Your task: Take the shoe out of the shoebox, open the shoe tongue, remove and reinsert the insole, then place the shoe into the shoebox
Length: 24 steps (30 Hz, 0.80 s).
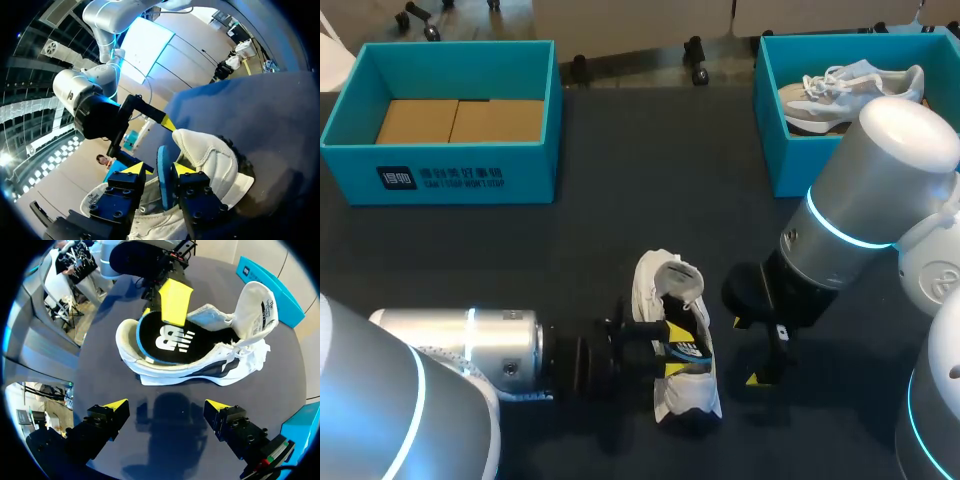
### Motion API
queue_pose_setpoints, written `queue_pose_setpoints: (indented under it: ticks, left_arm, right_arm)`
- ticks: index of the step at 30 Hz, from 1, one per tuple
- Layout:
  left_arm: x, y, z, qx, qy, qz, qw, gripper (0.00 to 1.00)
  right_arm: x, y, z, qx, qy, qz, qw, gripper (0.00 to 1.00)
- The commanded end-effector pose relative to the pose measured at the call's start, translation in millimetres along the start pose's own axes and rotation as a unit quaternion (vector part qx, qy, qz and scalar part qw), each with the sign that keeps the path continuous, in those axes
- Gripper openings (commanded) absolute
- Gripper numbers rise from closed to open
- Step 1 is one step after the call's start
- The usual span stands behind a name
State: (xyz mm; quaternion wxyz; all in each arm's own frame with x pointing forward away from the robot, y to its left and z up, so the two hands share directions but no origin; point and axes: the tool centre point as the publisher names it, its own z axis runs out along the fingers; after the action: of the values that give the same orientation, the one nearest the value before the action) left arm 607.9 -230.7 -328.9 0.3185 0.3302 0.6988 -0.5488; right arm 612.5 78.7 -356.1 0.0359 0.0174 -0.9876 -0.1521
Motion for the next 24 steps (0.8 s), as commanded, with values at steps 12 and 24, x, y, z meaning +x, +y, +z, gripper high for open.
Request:
queue_pose_setpoints:
  ticks: [12,24]
  left_arm:
    - [8.2,7,9,-0.016,0.016,0.023,0.999,0.0]
    - [7.0,16,12,-0.037,0.024,0.015,0.999,0.0]
  right_arm:
    - [0.1,0.0,1,0.0,0.0,0.0,1.0,1.0]
    - [0.1,0.0,1,0.0,0.0,0.0,1.0,1.0]
